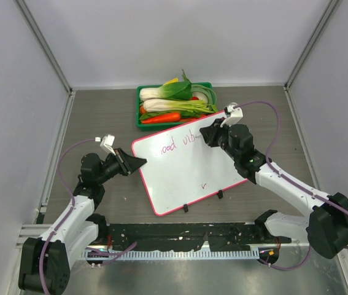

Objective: Write a sentence on the whiteboard
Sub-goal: Write with the whiteboard marker on the whiteboard.

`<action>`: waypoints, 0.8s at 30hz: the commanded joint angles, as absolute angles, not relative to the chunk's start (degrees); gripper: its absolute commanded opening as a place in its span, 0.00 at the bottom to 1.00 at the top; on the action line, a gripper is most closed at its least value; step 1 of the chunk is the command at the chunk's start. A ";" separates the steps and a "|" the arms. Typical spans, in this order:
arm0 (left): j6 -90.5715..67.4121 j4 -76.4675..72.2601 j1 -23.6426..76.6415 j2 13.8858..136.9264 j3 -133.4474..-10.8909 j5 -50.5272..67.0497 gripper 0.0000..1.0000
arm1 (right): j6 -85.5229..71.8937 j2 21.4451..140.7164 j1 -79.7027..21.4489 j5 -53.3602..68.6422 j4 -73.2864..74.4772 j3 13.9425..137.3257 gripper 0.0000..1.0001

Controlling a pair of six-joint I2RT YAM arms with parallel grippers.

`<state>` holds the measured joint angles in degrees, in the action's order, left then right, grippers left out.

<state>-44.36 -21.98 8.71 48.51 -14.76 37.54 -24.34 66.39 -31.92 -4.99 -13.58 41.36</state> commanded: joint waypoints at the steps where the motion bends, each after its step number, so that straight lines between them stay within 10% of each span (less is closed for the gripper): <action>1: -39.02 -19.51 9.67 48.25 -15.47 36.65 0.00 | -24.34 66.71 -31.55 -5.45 -16.87 41.84 0.02; 24: -38.85 -19.51 9.84 48.78 -15.91 36.65 0.00 | -23.90 68.73 -30.06 -9.76 -14.50 43.59 0.01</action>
